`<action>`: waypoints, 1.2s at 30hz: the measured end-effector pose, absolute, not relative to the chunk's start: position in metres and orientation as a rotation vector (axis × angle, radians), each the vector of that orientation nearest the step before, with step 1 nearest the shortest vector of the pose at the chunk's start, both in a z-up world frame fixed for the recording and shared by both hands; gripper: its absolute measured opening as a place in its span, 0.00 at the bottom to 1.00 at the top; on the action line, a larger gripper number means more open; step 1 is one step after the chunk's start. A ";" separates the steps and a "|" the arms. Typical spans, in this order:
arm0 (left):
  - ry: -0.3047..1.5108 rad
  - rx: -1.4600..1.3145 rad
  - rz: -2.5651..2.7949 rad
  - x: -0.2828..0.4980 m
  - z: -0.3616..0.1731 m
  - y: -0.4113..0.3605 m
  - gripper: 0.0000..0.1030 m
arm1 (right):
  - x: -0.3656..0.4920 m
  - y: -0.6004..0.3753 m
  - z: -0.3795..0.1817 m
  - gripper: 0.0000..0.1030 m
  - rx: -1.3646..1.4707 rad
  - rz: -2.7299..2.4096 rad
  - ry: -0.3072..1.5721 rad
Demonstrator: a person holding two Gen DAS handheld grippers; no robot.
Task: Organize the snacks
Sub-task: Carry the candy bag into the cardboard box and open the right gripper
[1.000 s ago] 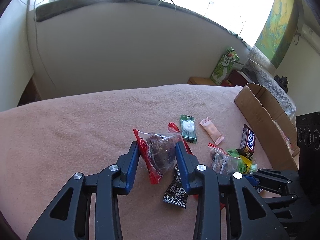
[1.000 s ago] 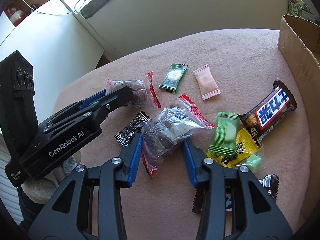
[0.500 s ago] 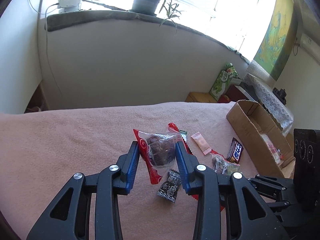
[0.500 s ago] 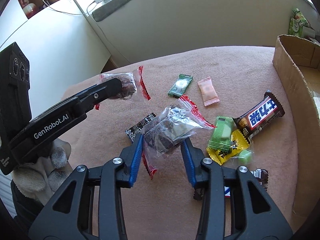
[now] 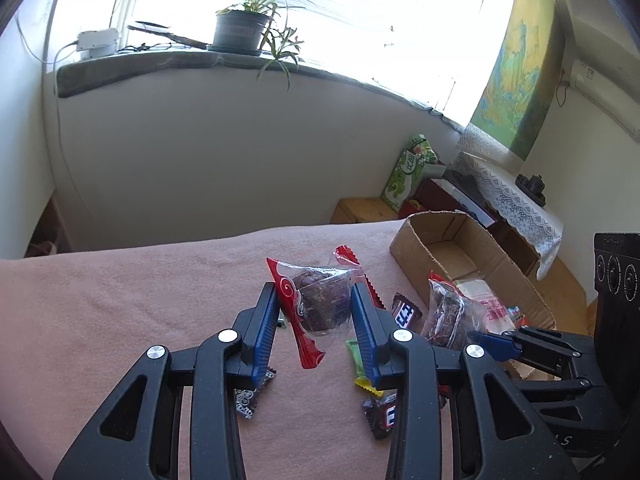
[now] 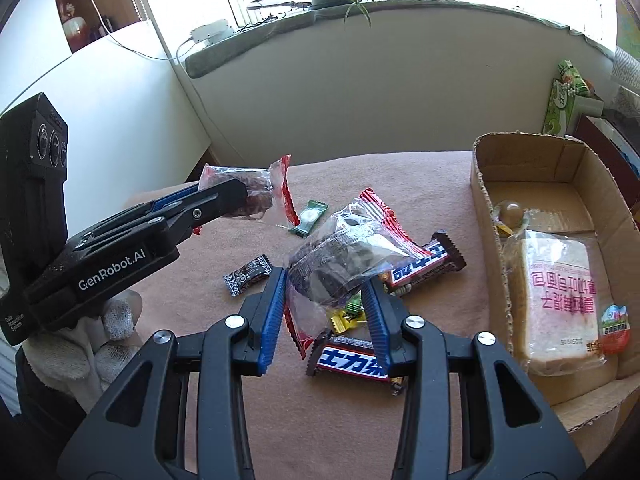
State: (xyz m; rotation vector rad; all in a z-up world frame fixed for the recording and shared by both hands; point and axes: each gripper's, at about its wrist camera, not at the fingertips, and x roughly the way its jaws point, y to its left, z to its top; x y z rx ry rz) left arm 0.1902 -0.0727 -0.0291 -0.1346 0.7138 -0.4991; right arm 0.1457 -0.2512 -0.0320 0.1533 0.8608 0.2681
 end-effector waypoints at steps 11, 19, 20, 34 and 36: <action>0.714 -0.118 -0.588 0.194 -0.022 -0.134 0.34 | 0.156 -0.327 -0.019 0.39 0.167 0.172 0.830; 0.718 -0.105 -0.641 0.201 -0.022 -0.174 0.34 | 0.179 -0.371 -0.014 0.39 0.139 0.108 0.833; 0.719 -0.103 -0.647 0.202 -0.022 -0.179 0.34 | 0.183 -0.377 -0.015 0.39 0.137 0.102 0.837; 0.758 -0.055 -0.698 0.214 -0.034 -0.228 0.34 | 0.226 -0.429 -0.022 0.39 0.099 0.022 0.877; 0.764 -0.052 -0.705 0.214 -0.036 -0.232 0.34 | 0.233 -0.434 -0.025 0.39 0.092 0.012 0.882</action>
